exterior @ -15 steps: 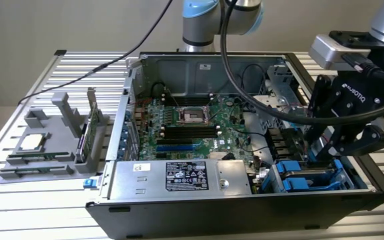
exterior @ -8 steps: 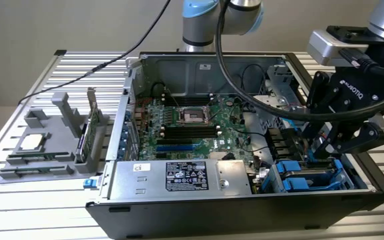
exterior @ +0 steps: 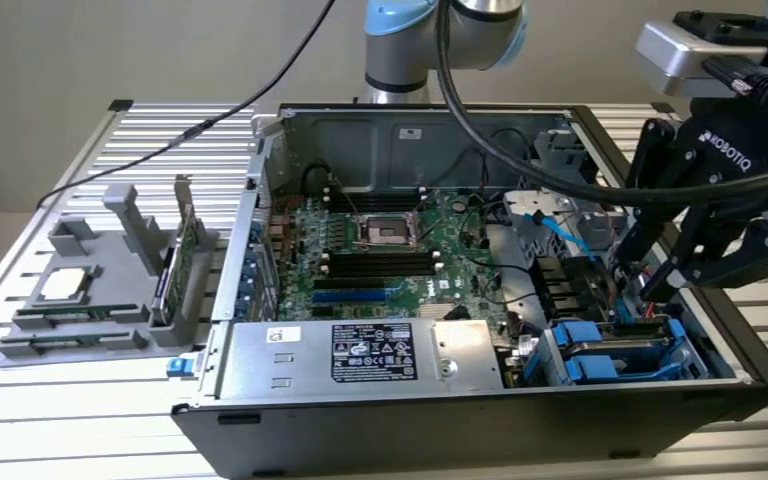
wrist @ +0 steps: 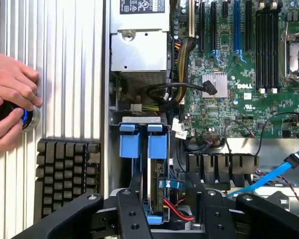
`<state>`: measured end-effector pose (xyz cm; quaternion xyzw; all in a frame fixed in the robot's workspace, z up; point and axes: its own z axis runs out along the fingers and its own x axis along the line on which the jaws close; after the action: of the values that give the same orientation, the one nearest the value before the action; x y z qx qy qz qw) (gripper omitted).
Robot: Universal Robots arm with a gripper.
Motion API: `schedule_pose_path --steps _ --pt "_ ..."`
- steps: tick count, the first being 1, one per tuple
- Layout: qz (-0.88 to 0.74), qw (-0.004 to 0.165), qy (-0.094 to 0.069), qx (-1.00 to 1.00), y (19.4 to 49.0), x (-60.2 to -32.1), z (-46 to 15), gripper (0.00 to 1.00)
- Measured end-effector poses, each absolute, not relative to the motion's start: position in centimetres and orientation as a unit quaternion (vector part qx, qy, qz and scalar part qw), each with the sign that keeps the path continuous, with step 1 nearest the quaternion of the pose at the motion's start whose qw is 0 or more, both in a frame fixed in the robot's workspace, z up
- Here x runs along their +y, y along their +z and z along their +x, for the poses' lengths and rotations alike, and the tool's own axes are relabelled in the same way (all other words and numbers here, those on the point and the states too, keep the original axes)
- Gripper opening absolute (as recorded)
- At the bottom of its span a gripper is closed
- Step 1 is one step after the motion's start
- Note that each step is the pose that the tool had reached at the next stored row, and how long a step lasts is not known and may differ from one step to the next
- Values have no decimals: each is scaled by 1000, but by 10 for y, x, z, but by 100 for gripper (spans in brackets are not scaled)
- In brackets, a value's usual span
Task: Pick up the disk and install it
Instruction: 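Insert the first disk wire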
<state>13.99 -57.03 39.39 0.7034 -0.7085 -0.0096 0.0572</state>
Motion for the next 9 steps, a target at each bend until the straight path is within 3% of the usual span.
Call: schedule_pose_path --steps 1,3,4,7,9 --pt "703 57 -10 -708 394 -570 140 46" --pt "703 57 -10 -708 394 -570 140 33" --pt "703 57 -10 -708 394 -570 140 33" --pt "703 57 -10 -708 394 -570 140 16" --pt "703 57 -10 -708 394 -570 140 11"
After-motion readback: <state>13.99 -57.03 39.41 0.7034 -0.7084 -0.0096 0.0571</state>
